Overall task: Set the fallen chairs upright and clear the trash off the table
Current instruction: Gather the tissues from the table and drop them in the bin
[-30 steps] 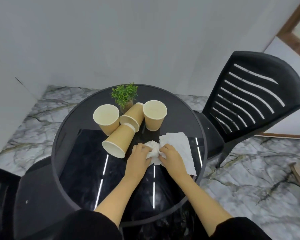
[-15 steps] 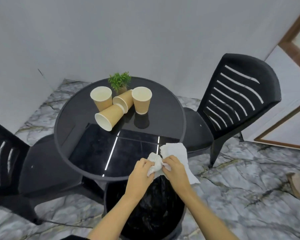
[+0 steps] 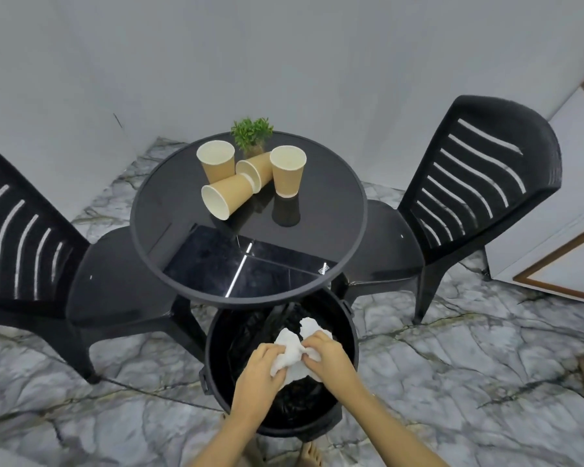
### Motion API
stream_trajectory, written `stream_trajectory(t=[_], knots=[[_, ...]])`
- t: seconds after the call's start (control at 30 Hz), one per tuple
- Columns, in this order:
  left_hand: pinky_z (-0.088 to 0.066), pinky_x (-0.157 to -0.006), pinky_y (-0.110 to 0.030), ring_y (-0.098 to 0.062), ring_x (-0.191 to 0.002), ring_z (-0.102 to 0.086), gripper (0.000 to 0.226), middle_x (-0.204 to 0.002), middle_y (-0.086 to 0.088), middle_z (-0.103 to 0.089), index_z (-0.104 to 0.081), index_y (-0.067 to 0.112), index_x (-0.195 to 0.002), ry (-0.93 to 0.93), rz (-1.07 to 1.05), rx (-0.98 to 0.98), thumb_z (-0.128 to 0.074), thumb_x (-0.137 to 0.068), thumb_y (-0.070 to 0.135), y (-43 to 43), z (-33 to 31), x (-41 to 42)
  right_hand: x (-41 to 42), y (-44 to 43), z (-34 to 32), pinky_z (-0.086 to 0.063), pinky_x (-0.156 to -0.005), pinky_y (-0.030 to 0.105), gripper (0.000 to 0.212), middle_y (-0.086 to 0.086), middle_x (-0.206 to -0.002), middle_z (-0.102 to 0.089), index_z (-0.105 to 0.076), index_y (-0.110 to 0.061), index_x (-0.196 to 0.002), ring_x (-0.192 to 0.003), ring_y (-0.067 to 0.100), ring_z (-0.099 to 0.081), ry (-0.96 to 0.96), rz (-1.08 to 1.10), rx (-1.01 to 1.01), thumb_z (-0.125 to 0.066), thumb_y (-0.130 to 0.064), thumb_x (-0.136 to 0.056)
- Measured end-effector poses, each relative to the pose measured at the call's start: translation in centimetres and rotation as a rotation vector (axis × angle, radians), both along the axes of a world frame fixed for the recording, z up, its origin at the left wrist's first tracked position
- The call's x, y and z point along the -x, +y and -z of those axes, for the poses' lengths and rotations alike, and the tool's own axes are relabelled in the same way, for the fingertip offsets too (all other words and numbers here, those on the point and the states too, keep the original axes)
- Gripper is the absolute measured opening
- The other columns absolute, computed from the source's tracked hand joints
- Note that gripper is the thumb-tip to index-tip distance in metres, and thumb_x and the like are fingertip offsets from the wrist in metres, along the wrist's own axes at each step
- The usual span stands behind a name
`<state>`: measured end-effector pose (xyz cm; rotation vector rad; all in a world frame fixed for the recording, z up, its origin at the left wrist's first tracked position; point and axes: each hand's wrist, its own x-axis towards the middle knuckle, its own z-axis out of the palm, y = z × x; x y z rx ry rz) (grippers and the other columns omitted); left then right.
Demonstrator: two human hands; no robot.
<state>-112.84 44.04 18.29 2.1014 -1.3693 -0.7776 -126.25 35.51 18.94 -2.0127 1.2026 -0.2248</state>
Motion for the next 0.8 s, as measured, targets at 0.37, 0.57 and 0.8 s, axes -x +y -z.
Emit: stream_trajectory(t=[0.37, 0.57, 0.8], knots=[[-0.027, -0.112, -0.025, -0.012, -0.136, -0.028, 0.051, -0.148, 0.005, -0.033, -0.037, 0.023, -0.137, 0.078, 0.196, -0.223, -0.053, -0.089, 0.023, -0.4, 1.2, -2.0, -0.5, -2.6, 0.4, -0.042, -0.097, 0.030, 0.040, 0.003, -0.125, -0.053, -0.052, -0.018, -0.125, -0.114, 0.019, -0.053, 0.195, -0.243, -0.108, -0.061, -0.018, -0.086], [-0.027, -0.111, -0.024, -0.011, -0.135, -0.032, 0.048, -0.147, 0.004, -0.037, -0.037, 0.025, -0.136, 0.120, 0.174, -0.184, -0.051, -0.091, 0.021, -1.2, 1.0, -2.6, -0.1, -3.7, 0.1, -0.043, -0.095, 0.028, 0.036, 0.000, -0.127, -0.055, -0.052, -0.020, -0.124, -0.115, 0.016, -0.053, 0.160, -0.220, -0.085, -0.058, -0.021, -0.088], [-0.030, -0.101, -0.010, -0.002, -0.127, -0.037, 0.044, -0.139, 0.011, -0.044, -0.040, 0.027, -0.135, 0.118, 0.189, -0.030, -0.050, -0.092, 0.022, -3.5, -1.8, -2.9, -0.9, -5.5, -2.7, -0.037, -0.092, 0.015, 0.035, -0.010, -0.115, -0.054, -0.054, -0.021, -0.124, -0.111, 0.009, -0.054, 0.005, -0.228, -0.008, -0.057, -0.019, -0.090]])
